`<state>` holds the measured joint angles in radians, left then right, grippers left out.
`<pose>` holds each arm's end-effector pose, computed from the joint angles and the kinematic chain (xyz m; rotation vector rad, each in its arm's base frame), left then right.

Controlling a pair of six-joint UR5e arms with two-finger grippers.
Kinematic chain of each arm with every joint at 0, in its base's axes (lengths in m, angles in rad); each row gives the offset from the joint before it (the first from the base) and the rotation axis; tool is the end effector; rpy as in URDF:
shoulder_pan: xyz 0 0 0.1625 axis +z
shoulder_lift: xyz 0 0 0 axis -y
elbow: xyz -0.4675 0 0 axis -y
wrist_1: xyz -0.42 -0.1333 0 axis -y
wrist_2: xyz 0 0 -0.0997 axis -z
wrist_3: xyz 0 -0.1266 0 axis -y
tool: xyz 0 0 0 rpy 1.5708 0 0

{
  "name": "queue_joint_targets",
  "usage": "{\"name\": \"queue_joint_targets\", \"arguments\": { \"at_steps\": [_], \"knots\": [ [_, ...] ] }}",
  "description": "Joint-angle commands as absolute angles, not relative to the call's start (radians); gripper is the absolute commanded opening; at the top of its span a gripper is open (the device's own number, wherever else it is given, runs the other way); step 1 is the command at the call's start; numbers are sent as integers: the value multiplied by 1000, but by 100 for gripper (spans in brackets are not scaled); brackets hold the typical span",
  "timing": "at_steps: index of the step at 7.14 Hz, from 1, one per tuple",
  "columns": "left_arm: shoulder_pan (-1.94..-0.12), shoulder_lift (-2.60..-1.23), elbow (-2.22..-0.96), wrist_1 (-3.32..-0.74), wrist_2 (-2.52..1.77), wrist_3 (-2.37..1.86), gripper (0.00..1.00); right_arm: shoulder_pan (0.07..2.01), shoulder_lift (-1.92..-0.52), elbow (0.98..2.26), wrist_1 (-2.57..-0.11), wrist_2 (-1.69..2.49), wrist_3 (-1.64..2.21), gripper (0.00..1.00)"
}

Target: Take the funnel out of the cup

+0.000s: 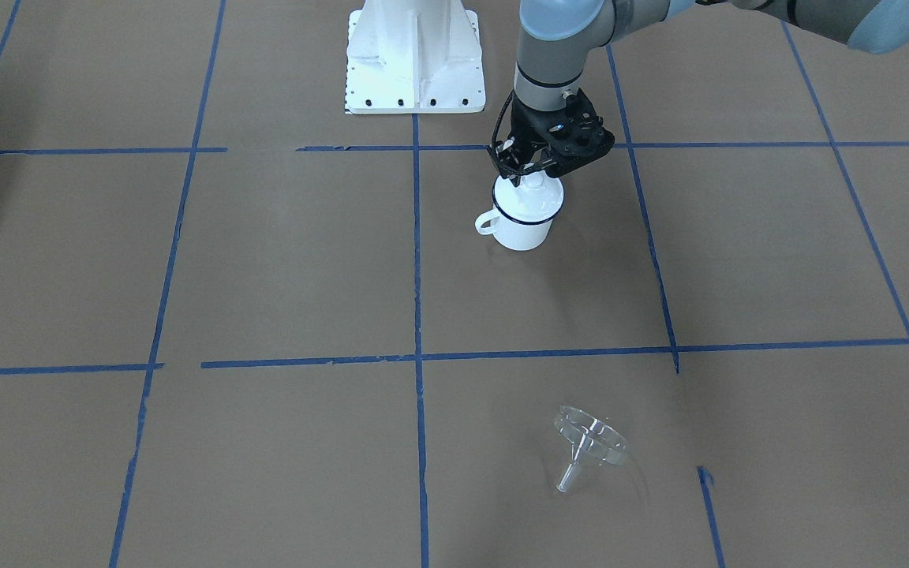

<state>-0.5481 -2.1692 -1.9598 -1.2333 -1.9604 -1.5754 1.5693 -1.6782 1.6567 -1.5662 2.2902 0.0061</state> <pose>0.5061 -0.4088 0.2311 -0.1909 0.7235 -0.4003 0.0492 -0.4679 0.7332 -0.0189 -0.7193 0.0105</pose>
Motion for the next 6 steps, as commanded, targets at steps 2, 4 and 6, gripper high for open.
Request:
{"name": "queue_joint_targets", "arguments": {
  "at_steps": [2,4,6],
  "knots": [
    [-587,-2168,-1988,-1229,-1960,-1498,94,1569,-1678,1657,-1566,2290,6,100],
    [-745,-2154,-2008,-1235,-1977,-1258,99,1569,-1678,1657,-1566,2290,6,100],
    [-976,-2071,-2000,-1236,-2119,-904,99,1569,-1678,1655,-1566,2290,6,100]
  ]
}}
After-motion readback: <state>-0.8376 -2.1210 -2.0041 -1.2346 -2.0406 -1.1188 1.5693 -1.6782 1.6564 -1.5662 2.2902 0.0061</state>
